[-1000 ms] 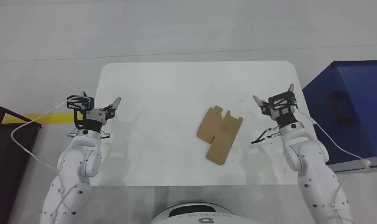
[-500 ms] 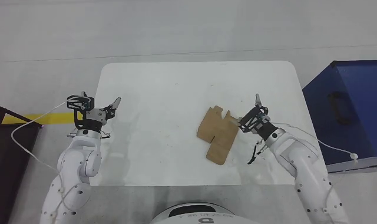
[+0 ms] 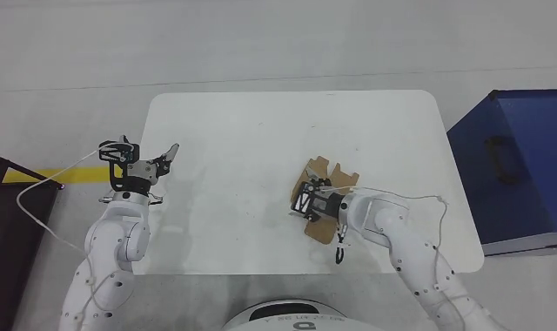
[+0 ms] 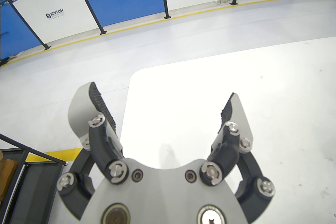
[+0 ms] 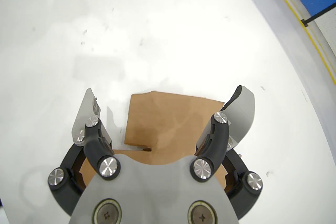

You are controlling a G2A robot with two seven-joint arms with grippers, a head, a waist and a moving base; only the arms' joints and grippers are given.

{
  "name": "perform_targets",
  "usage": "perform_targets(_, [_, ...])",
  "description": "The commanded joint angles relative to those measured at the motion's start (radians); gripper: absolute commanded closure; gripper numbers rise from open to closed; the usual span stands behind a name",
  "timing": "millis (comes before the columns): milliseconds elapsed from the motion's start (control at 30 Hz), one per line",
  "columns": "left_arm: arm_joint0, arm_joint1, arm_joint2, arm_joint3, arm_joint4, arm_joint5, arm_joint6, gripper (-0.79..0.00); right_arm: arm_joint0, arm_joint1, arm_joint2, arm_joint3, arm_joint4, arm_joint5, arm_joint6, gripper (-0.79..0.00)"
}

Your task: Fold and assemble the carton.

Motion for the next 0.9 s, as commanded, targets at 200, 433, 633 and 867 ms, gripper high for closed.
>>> perform_targets(200, [0.0, 0.0, 0.0, 0.0, 0.0, 0.0, 0.0, -0.785, -0.067, 0.029, 0.098, -0.051, 0.001, -0.083, 0.104, -0.785])
perform_targets(433, [0.0, 0.0, 0.0, 0.0, 0.0, 0.0, 0.0, -0.785, -0.175, 0.062, 0.281, -0.101, -0.011, -0.101, 0.159, -0.785])
perform_targets(633, [0.0, 0.0, 0.0, 0.0, 0.0, 0.0, 0.0, -0.785, -0.265, 0.077, 0.429, -0.156, 0.024, -0.049, 0.127, -0.785])
perform_targets(867, [0.0, 0.0, 0.0, 0.0, 0.0, 0.0, 0.0, -0.785, -0.304, 0.066, 0.355, -0.235, 0.036, 0.093, 0.04, -0.785])
